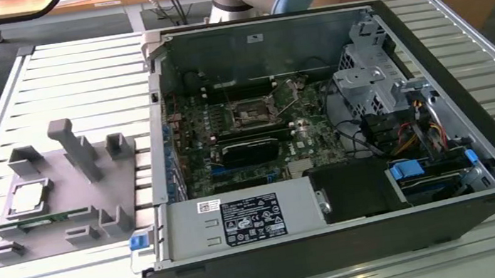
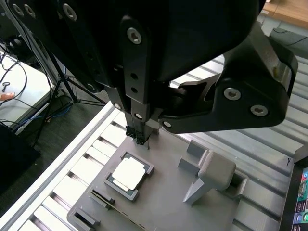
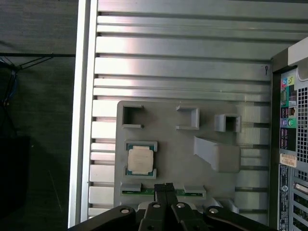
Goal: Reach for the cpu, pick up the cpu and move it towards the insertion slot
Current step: 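Pick up the cpu and move it towards the insertion slot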
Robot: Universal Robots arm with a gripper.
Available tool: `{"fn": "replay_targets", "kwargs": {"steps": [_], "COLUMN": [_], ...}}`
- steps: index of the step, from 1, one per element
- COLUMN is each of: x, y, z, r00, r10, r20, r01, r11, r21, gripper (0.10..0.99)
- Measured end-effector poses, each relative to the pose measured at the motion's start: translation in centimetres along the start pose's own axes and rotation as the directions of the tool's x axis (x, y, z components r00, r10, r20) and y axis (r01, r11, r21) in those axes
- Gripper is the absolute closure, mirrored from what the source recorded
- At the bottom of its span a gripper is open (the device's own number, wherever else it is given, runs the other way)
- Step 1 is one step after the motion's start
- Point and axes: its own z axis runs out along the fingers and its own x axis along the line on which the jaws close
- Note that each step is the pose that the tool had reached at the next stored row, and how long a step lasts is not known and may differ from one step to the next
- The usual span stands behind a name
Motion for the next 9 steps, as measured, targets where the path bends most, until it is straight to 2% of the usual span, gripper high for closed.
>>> {"fn": "replay_targets", "kwargs": {"steps": [9], "x": [0.37], "y": [-0.17], "z": [0.17], "r00": [1.0000], "r10": [0.000], "r20": [-0.0001], "r01": [0.000], "r11": [1.0000], "r21": [0.000], "gripper": [0.980]}}
